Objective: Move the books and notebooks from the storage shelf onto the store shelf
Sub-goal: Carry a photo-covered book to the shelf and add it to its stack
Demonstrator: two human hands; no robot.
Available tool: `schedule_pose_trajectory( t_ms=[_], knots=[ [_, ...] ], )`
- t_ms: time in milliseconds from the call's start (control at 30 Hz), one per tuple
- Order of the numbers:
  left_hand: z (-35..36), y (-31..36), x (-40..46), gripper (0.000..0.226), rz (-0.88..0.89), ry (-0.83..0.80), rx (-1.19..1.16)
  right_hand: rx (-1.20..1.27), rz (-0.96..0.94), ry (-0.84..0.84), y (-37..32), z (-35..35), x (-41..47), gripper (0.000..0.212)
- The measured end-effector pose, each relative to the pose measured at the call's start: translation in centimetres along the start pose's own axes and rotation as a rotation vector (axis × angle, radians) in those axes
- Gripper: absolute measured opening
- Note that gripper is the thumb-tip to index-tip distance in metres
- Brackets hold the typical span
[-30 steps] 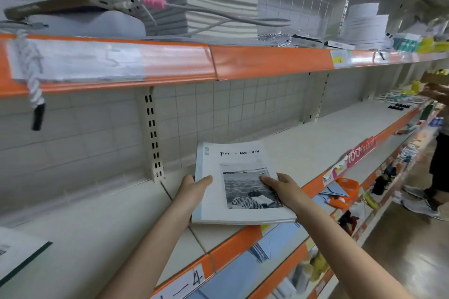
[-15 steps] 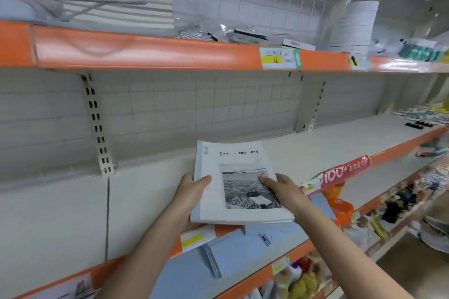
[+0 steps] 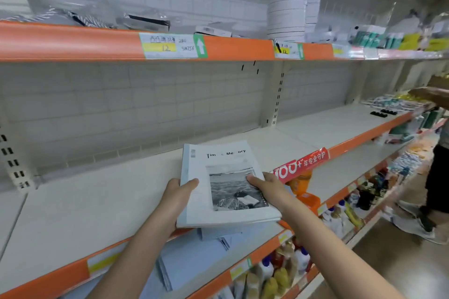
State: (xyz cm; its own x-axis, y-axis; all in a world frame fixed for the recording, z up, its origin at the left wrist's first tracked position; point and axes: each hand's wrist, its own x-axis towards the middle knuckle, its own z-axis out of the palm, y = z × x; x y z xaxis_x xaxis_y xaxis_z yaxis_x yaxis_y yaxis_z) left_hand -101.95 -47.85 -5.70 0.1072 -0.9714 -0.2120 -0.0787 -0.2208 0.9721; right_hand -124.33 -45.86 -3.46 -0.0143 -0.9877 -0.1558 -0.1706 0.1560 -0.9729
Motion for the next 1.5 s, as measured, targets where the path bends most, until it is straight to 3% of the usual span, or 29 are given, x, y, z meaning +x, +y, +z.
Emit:
schedule_pose_trajectory(
  t_ms=[233,533,833,1500],
  knots=[
    [5.4,0.9,3.5,0.036,-0.010,0.017,0.009,0.000,-0.025,-0.002,1.0,-4.8,4.5,0.018],
    [11.5,3.4,9.0,0.037,-0.018,0.074,0.005,-0.053,-0.032,-0.062,0.4,-10.2,12.8,0.046],
    [15.4,5.3,11.7,0.037,-0.027,0.114,-0.014,-0.077,-0.056,-0.110,0.2,-13.8,18.3,0.022],
    [26.1,6.9,19.2,0.028,-0.060,0.379,-0.007,-0.280,-0.111,-0.266,0.3,-21.9,32.9,0.021]
  ],
)
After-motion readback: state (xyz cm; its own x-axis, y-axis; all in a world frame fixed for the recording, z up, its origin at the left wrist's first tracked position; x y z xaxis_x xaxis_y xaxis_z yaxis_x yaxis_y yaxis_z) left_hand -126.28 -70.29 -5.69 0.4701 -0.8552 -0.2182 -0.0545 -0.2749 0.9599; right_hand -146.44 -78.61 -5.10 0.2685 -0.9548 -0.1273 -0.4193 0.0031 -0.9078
